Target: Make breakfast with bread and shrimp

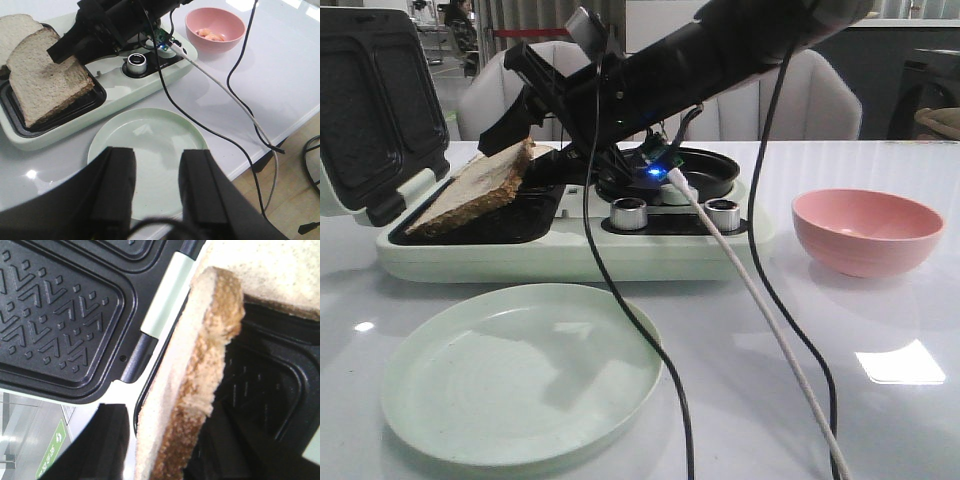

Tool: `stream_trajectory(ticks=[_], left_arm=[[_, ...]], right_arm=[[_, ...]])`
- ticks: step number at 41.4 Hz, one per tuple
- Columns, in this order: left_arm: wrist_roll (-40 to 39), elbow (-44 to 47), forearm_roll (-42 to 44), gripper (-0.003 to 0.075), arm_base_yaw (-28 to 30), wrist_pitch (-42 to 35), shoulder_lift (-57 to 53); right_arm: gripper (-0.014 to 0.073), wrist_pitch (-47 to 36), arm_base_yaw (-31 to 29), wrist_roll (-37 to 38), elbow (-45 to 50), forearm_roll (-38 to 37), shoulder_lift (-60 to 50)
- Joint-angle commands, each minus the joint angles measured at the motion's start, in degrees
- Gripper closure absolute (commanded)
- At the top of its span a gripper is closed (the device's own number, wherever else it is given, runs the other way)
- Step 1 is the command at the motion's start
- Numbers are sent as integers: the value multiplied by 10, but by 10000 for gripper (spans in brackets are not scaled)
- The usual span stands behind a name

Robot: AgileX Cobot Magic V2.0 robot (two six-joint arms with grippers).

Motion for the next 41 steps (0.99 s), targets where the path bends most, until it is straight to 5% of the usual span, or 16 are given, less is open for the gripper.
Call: stream_trajectory(ticks=[1, 11, 25, 41], left_arm=[[1, -16, -12, 419, 0, -41, -2], [1, -16, -12, 419, 0, -37, -2], [1, -16, -12, 419, 0, -37, -2], [1, -16, 19, 419, 0, -37, -2]], right_arm=[[150, 13, 0, -4, -21, 22, -45], [153, 5, 0, 26, -21, -51, -76], [153, -21, 0, 130, -21, -292, -162], [153, 62, 0, 279, 11, -594, -311]])
